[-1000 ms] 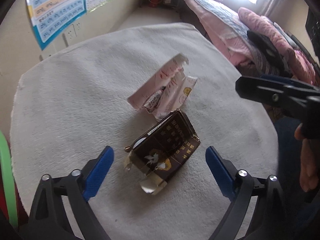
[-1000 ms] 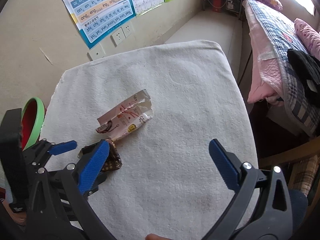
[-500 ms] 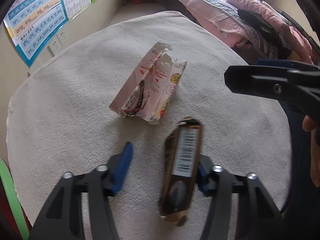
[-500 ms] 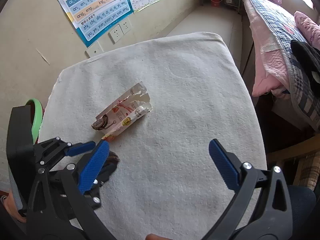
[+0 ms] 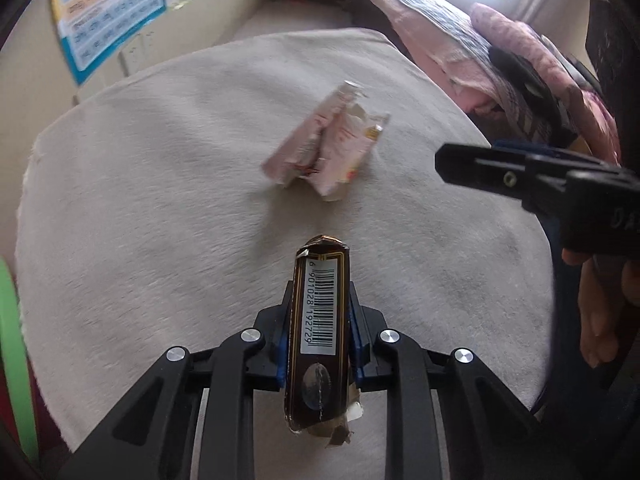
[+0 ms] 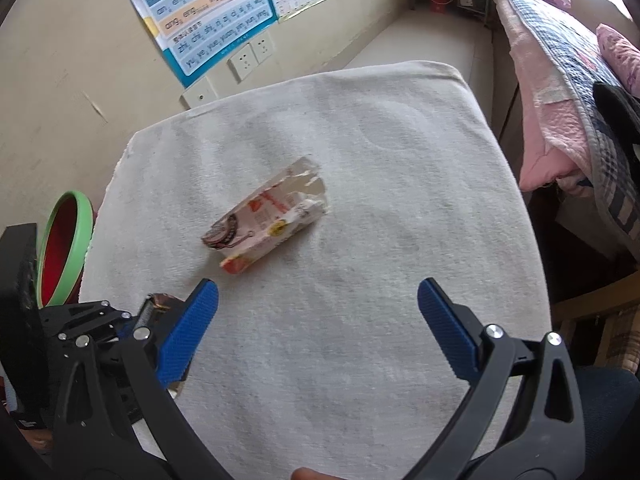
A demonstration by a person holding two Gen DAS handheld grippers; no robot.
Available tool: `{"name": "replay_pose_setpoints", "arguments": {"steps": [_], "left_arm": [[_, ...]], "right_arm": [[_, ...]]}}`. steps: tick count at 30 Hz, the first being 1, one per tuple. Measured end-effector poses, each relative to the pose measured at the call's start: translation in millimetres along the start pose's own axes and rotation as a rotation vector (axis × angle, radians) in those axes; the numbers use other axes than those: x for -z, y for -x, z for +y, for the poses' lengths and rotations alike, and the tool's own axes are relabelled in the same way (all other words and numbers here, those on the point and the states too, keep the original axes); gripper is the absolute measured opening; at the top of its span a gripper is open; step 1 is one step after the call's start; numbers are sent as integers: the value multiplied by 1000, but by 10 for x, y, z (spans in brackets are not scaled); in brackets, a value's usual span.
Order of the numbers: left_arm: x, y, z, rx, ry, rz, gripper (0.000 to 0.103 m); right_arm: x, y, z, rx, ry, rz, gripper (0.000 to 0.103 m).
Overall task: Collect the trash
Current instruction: 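Grasp the pink-white paper packet with the right tool while the left tool holds the brown wrapper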
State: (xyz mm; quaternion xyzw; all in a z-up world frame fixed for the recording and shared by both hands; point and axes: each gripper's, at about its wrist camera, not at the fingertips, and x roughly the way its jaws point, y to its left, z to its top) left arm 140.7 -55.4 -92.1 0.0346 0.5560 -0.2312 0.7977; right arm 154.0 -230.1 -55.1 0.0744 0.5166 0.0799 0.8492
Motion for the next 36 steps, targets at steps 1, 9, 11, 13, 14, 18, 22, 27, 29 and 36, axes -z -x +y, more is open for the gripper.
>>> {"name": "replay_pose_setpoints", "arguments": {"steps": [1, 9, 11, 13, 14, 18, 22, 27, 29, 36], "left_arm": [[15, 48, 43, 0, 15, -9, 20], [99, 349, 258, -56, 42, -59, 20], [108, 430, 303, -59, 48, -72, 20], [122, 498, 345, -62, 57, -86, 20], [135, 525, 372, -62, 64, -91, 20], [193, 599, 520, -72, 96, -103, 20], [234, 591, 686, -80, 139, -102, 20], [238, 545, 828, -92, 172, -97, 20], [226, 537, 855, -90, 178, -98, 20], [196, 522, 840, -110, 154, -97, 20]], "right_arm": [[-7, -2, 28, -2, 5, 0, 98], [-130, -131, 258, -26, 2, 18, 98], [-164, -197, 306, -32, -8, 24, 98], [-186, -250, 346, -38, -20, 30, 98], [-190, -280, 368, -41, -27, 34, 98], [-206, -384, 456, -42, -40, 43, 98], [-259, -501, 453, -31, -77, 50, 98], [-352, -631, 401, -29, -142, 51, 98], [-372, -706, 421, -26, -152, 59, 98], [-370, -863, 506, 0, -134, 74, 83]]}}
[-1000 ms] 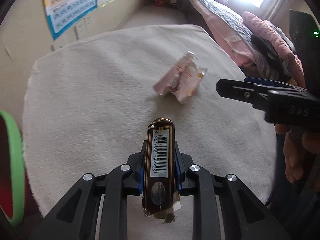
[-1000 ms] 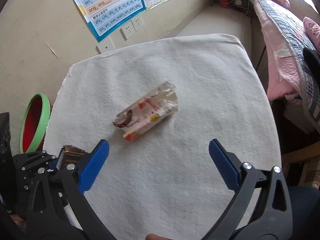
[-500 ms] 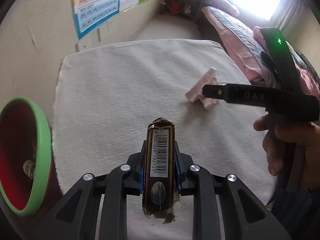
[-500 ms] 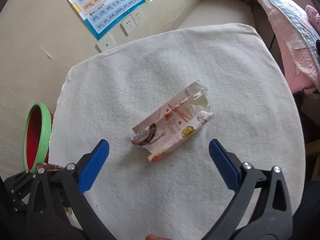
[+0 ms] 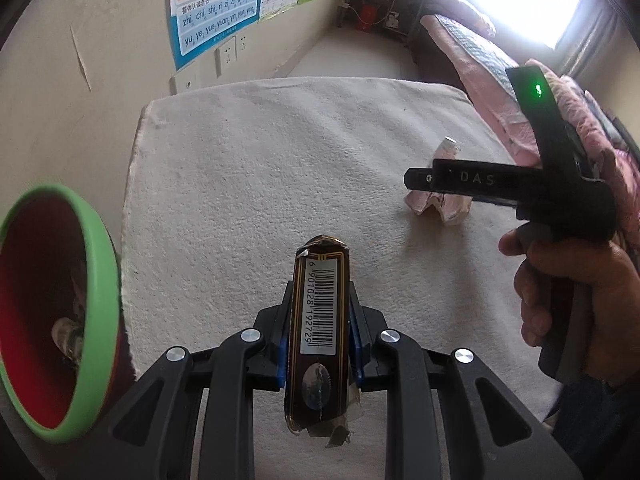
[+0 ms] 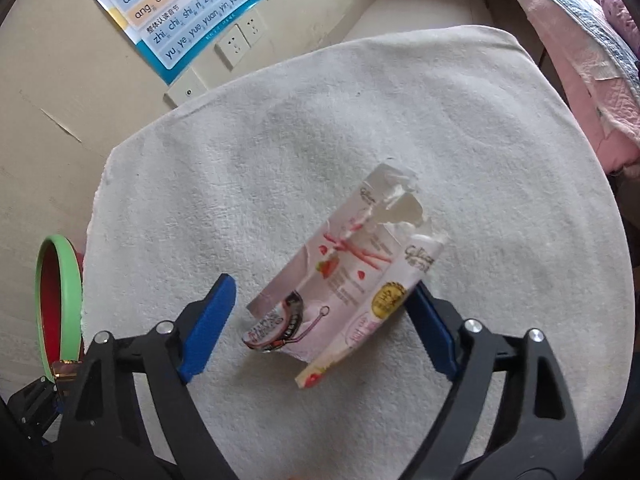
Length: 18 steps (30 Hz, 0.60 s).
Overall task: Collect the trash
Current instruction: 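Grasp the pink-white paper packet with the right tool while the left tool holds the brown wrapper, then carry the brown wrapper and pink-white packet over the red bucket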
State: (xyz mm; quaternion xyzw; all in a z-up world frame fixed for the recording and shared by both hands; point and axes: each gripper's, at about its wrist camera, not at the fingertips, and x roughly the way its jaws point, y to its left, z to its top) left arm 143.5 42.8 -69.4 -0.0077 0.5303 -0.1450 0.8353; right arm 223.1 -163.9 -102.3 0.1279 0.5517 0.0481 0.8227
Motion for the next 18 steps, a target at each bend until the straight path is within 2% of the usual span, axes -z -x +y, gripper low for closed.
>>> {"name": "replay_pose_setpoints", "arguments": {"steps": [1, 4, 9, 10, 14, 18], "left_arm": [[2, -4, 1, 4, 1, 2, 20], [9, -18, 7, 4, 0, 7, 20], [15, -25, -13, 14, 6, 9, 20], [22, -18, -24, 14, 5, 7, 20], [18, 6, -38, 23, 5, -1, 20], [35, 41, -71, 22, 4, -8, 20]], "right_arm": [[-2, -1, 8, 3, 5, 0, 81], [-24, 12, 22, 11, 37, 5, 64], [-49, 26, 11, 2, 67, 20, 56], [-53, 38, 7, 0, 73, 26, 47], [-40, 101, -7, -6, 108, 35, 33], [-1, 193, -67, -10, 118, 36, 30]]}}
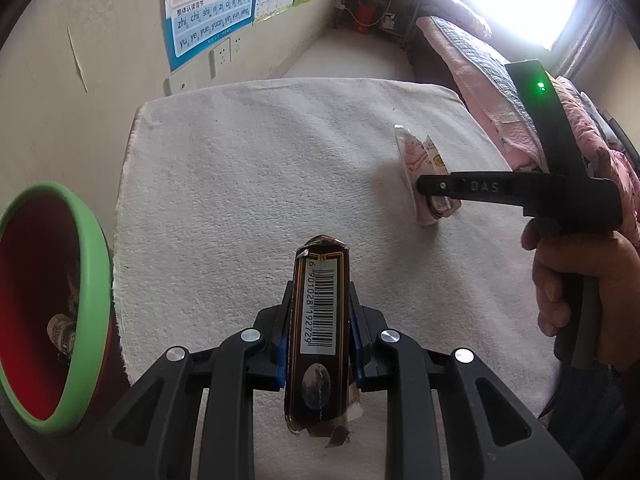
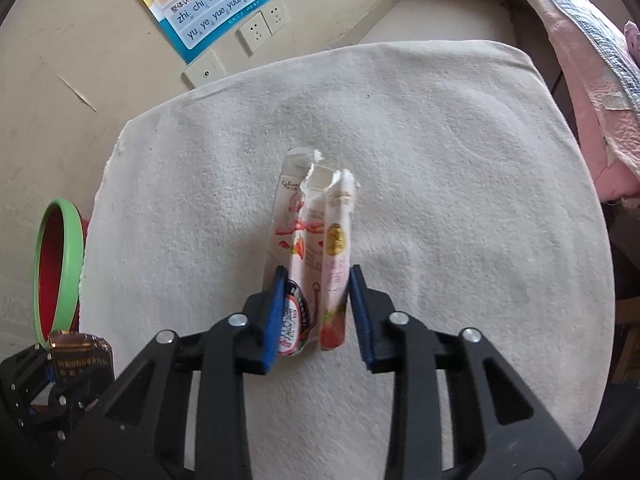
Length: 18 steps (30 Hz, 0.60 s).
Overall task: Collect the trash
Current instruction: 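Carry the brown wrapper and pink-white packet over the red bucket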
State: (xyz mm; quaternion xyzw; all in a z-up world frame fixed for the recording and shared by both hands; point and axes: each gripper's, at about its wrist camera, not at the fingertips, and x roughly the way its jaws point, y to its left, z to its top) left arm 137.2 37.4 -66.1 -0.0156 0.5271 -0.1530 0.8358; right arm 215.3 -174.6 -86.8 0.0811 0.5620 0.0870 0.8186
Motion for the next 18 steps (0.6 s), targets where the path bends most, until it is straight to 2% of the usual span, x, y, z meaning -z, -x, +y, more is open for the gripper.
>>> {"name": "replay_pose_setpoints", "arguments": {"steps": [18], "left_arm": [[209, 117, -217, 24, 41, -6, 20]], "right_arm": [[365, 403, -37, 19, 76, -35, 29]]}}
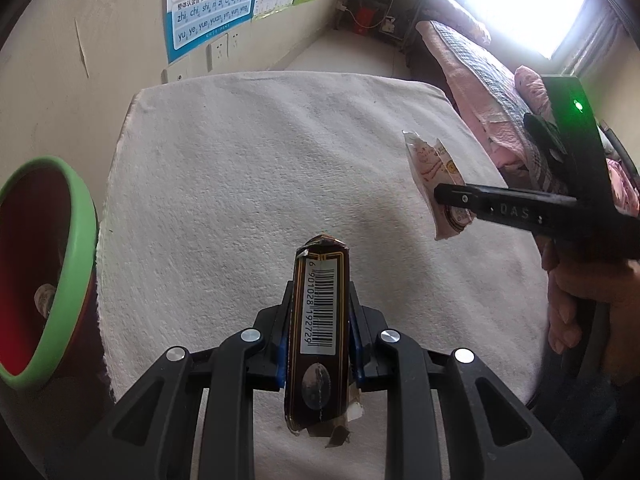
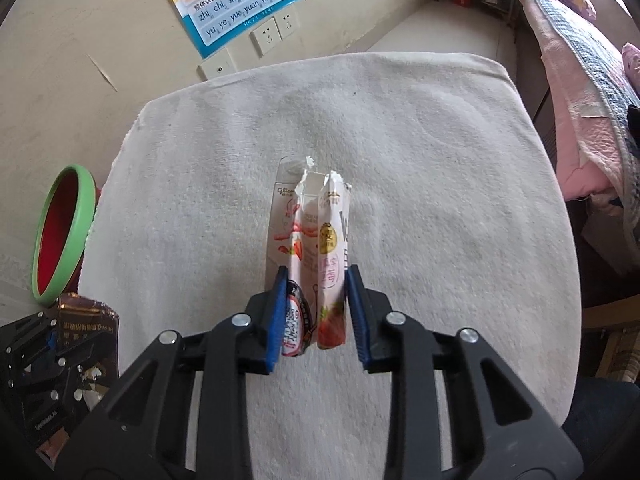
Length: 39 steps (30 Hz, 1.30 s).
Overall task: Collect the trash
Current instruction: 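Carry the brown wrapper and pink-white packet over the red bucket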
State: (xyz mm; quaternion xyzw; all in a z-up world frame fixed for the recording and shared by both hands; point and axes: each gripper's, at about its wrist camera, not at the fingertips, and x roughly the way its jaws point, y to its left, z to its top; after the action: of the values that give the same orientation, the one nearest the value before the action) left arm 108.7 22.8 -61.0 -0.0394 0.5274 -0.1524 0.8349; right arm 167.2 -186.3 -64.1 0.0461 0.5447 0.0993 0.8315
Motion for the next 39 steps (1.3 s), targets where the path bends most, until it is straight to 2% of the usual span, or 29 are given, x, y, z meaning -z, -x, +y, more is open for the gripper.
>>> {"name": "replay_pose_setpoints", "arguments": {"steps": [19, 32, 39], "left_arm": [[98, 174, -120, -35, 65, -57, 20], [223, 269, -80, -54, 88, -84, 20], [225, 415, 62, -70, 118, -115, 20]], "right_arm": [[252, 334, 179, -46, 86, -41, 29], [230, 414, 315, -38, 87, -65, 29], [187, 520, 547, -48, 131, -101, 29]]}}
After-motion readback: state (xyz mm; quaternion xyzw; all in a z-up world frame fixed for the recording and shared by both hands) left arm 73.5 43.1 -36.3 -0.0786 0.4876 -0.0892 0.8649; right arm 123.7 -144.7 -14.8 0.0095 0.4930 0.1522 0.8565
